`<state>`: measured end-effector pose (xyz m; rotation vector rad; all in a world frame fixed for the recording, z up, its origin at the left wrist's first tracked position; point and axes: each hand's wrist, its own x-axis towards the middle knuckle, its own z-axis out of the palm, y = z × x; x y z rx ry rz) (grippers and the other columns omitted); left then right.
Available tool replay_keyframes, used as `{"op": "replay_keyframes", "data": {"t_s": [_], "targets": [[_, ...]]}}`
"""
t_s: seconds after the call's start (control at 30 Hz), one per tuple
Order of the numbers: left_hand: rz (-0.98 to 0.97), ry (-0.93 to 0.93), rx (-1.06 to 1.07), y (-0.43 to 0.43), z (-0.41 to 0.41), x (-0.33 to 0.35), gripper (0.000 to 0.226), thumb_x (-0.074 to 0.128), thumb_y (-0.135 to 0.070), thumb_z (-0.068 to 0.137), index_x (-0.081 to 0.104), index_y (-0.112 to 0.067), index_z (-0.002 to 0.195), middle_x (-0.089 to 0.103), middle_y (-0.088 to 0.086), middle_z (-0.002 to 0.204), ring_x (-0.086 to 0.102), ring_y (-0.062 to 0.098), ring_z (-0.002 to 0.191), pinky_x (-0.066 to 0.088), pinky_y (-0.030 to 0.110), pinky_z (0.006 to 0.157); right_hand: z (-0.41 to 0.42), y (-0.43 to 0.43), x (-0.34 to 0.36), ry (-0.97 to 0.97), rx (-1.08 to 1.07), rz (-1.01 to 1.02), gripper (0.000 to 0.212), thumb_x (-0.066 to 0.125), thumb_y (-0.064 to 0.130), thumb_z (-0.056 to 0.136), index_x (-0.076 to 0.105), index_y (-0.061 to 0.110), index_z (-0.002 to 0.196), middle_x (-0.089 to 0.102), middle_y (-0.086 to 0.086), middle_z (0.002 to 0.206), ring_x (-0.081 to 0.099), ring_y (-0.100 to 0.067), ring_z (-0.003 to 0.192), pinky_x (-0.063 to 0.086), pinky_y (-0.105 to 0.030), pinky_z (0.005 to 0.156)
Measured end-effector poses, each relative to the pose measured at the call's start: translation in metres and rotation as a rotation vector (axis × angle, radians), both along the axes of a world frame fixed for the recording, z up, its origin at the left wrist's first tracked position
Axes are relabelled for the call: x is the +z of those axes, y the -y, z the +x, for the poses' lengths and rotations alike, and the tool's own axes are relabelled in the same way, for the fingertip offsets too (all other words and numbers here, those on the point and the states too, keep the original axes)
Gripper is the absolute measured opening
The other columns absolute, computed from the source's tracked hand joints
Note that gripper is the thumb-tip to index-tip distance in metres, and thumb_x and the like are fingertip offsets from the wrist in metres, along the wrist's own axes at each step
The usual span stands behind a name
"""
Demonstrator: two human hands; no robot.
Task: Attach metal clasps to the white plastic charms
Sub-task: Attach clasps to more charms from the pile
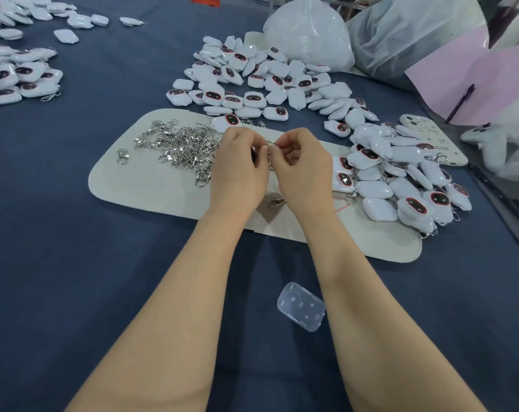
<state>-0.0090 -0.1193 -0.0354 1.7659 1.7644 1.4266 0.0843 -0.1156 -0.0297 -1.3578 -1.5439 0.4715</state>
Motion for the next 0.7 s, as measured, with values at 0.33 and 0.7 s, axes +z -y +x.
{"op": "replay_keyframes", "data": {"t_s": [0.33,0.7], "targets": [[0.012,-0.003,-0.011,0.0007,0.0007,0.0001,0.010,0.052,-0.007,0.091,0.062,-0.005,0.094,0.052,0.005,0.107,0.046,0.011,0.078,0.038,0.020,0.072,-0.0006,-0.0010,-0.0012,-0.009,-0.012,-0.019,0.009,0.061,0.011,0.086,0.056,0.018,0.084,0.062,0.002,0.082,0.055,-0.011,0.072,0.050,-0.029,0.075],[0.015,-0.031,0.000,0.0008,0.0008,-0.0010,0.011,0.051,-0.009,0.092,0.061,-0.005,0.096,0.050,0.002,0.105,0.046,0.010,0.079,0.037,0.018,0.071,0.0004,-0.0024,-0.0020,-0.014,-0.010,-0.004,0.012,0.062,0.012,0.085,0.054,0.020,0.081,0.056,0.011,0.073,0.052,-0.005,0.067,0.047,-0.023,0.071]]}}
